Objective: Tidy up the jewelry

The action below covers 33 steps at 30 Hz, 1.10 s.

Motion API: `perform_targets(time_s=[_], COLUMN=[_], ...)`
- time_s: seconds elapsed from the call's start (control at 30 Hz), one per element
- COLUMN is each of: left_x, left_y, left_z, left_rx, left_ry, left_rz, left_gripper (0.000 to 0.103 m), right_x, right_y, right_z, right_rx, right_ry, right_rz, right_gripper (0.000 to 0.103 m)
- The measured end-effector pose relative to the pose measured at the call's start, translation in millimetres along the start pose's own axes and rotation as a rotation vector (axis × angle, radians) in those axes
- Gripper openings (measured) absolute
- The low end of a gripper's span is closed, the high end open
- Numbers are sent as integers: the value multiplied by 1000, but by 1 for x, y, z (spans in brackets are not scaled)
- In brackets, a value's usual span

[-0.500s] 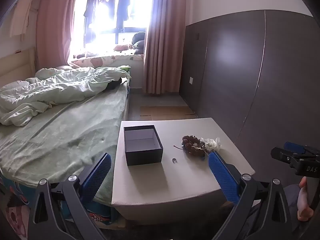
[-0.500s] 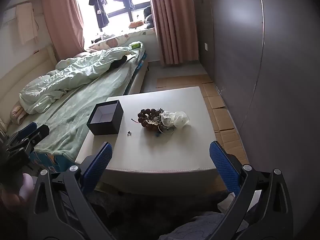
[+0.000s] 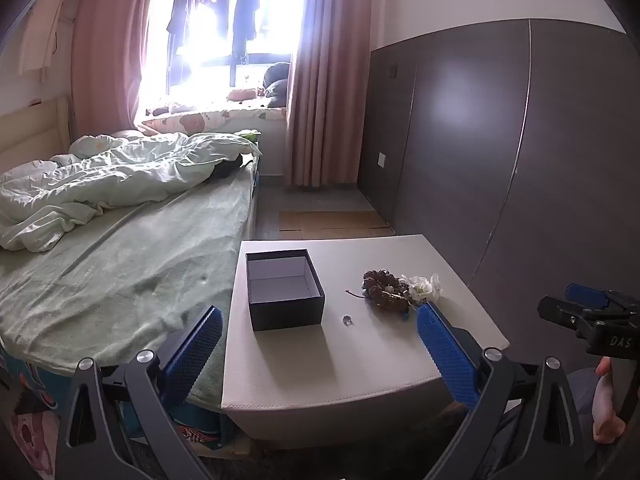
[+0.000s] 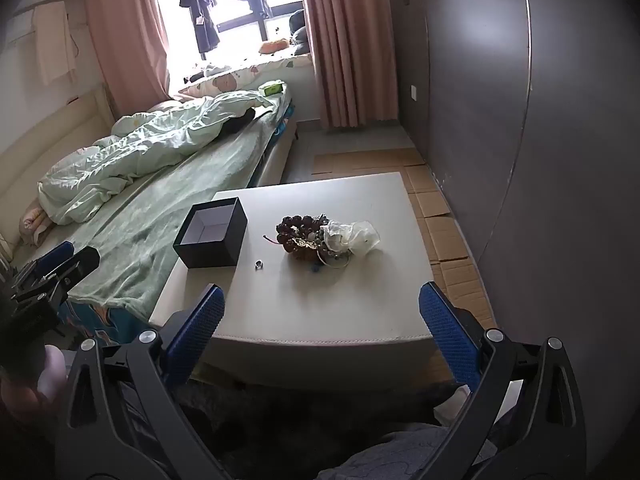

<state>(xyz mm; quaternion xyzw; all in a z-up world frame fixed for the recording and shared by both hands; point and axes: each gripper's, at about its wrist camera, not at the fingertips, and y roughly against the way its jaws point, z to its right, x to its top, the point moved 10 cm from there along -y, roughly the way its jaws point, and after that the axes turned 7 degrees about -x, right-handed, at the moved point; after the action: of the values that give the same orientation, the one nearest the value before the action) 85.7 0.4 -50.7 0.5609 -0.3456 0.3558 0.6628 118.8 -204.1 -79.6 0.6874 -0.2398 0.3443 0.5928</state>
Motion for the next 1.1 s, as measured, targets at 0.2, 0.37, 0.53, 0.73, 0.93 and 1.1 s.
perform_targets(time_s=[0.2,0.37,0.53,0.73,0.93,1.1], left_x=[1,2,0,-1,-1,-2], left_y=[-5,-7,-14,-23,-8,-9], left_z=[3,3,4,10,5,5], left_rx=[-2,-4,-3,-3,-9,-8], left_ry=[-2,3,-1,-7,-6,-5], left_rz=[-1,1,-1,-2,-2,-2], left_gripper=[95,95,95,95,95,95], right_x=[1,2,2,-1,-1,-2], right_y=[0,-1,-1,-1,-1,-1], right_z=[-1,-3,-4,-4,-4,-3], right_rx=[-1,0,1,-2,-1,-4], right_ry=[1,3,3,5,5,7], right_rz=[0,-1,-2,-3,-3,-3], right_gripper=[97,97,97,97,97,97])
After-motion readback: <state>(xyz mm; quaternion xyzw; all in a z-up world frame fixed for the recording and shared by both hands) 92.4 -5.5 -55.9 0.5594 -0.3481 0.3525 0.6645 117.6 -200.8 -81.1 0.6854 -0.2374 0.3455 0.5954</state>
